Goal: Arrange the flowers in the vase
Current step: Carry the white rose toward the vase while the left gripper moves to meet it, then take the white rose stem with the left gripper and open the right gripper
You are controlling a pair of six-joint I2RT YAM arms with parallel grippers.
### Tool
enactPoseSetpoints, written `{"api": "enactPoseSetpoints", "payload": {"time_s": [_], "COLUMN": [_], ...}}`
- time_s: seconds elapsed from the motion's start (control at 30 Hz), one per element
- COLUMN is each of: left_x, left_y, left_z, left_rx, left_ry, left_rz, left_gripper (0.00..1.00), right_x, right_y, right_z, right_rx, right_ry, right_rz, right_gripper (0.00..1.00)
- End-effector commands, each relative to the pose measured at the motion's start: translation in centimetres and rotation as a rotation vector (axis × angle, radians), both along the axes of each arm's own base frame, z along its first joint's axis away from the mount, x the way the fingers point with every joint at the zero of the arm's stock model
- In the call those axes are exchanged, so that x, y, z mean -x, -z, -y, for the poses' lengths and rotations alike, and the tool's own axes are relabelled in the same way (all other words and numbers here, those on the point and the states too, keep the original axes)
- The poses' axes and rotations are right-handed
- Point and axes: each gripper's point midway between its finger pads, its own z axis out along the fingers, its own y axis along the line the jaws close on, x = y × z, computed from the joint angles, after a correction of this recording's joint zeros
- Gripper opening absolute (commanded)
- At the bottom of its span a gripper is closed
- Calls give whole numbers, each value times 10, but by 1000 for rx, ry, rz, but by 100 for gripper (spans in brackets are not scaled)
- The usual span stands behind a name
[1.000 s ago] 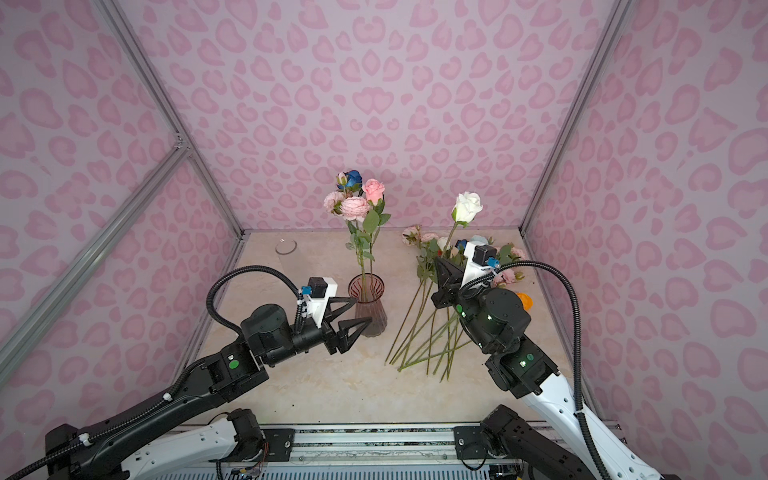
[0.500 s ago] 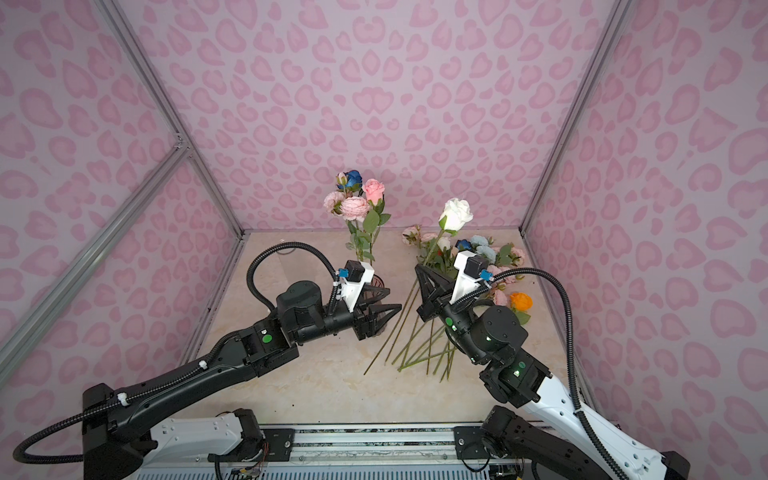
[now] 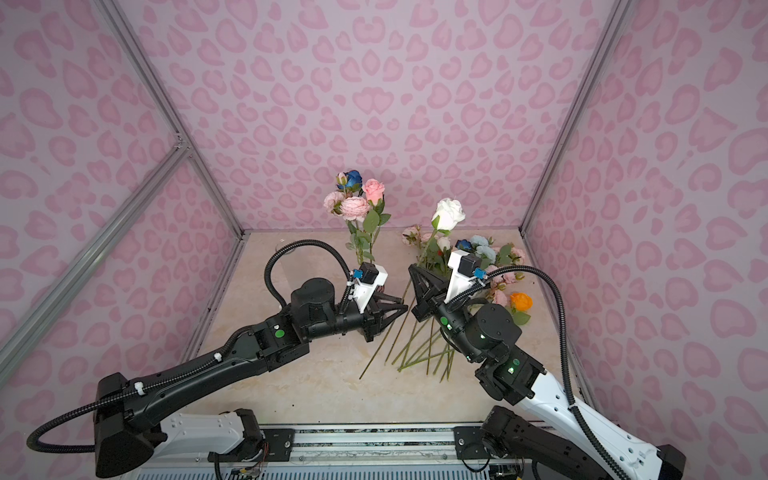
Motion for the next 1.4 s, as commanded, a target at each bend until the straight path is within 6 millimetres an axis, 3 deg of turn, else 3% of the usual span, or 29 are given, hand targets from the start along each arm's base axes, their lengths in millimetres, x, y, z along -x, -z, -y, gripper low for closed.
{"api": "enactPoseSetpoints", "payload": {"time_s": [0.0,0.07,0.13,0.2,0.33,0.57,0.73,0.97,1.17,1.37], "left_x": [-5,-9,-15,-23,-42,-72,-93,-131,-139,-142], "left_y": [-6,-10,-16,-27,-62,-155,-186,-171,-127,-77], "left_z": [-3,-7,-13,-21,-45,-88,-93,-89,-80,-85], "left_rx": [0,3,8,14,44,174,253,265,221,152], "left_ry": [-31,-63,-106,-173,-336,-641,-713,-748,-720,-733], "left_rz": [30,50,77,112,227,536,621,600,530,436], "left_gripper": [10,4,4,4,4,4,4,4,4,4], "right_x": [2,3,5,6,10,12,13,16,18,18], "right_y": [-10,-10,-10,-10,-7,2,8,14,16,23], "right_z": [-2,-5,-8,-5,17,42,48,60,69,71], "right_rx": [-42,-33,-25,-15,-38,-36,-29,-20,-5,4], "right_ry": [-17,-34,-48,-41,31,122,142,176,206,215], "right_rz": [25,25,25,28,43,22,6,2,3,-8], "right_gripper": [2,8,30,38,41,41,41,41,41,41]}}
